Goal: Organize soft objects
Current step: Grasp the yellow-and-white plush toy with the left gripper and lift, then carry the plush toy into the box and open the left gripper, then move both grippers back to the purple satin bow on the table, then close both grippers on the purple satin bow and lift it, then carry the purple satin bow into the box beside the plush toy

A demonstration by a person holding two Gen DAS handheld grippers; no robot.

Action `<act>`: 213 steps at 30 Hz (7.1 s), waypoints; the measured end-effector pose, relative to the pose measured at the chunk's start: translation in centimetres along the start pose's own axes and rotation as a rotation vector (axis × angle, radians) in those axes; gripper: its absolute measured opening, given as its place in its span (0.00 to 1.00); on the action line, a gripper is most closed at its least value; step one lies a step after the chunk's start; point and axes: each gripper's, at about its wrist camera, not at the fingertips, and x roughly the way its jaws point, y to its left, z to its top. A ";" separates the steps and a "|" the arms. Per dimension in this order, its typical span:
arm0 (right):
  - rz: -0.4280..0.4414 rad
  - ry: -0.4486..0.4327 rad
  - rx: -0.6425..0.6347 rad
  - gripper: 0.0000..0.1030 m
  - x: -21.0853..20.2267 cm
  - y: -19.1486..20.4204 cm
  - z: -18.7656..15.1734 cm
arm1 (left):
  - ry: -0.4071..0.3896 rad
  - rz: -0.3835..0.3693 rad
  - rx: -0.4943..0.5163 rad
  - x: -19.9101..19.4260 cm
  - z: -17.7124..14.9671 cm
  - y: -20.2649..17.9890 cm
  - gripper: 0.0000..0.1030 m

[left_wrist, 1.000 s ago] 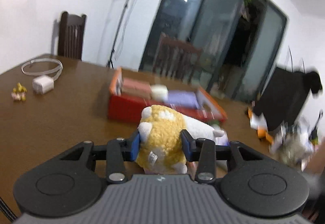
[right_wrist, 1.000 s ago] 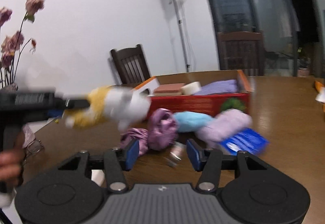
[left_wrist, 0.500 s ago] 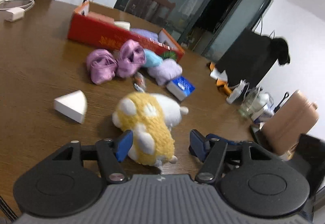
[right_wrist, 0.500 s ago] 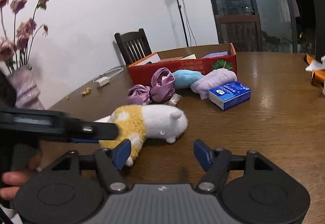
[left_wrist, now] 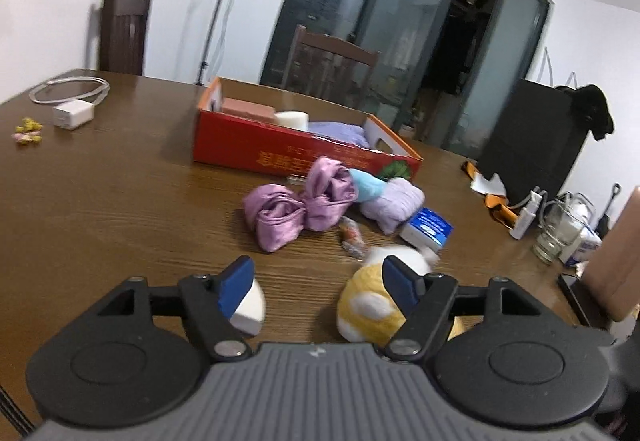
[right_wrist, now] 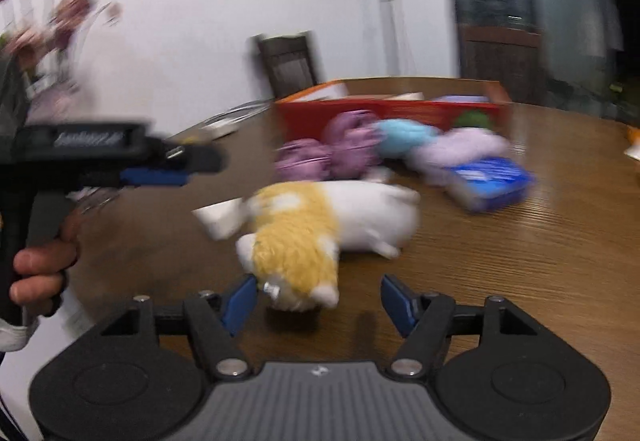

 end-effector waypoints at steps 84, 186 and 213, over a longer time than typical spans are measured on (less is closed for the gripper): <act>-0.079 -0.090 -0.010 0.67 7.6 -6.1 25.4 | -0.043 0.073 0.243 6.1 20.1 2.3 0.79; 0.025 -0.045 0.108 0.22 2.2 -1.2 3.3 | 0.039 -0.052 0.208 4.0 -4.1 -3.0 0.38; -0.004 0.047 0.042 0.24 3.0 -0.2 0.3 | -0.021 -0.071 0.055 -0.7 -4.9 -0.9 0.61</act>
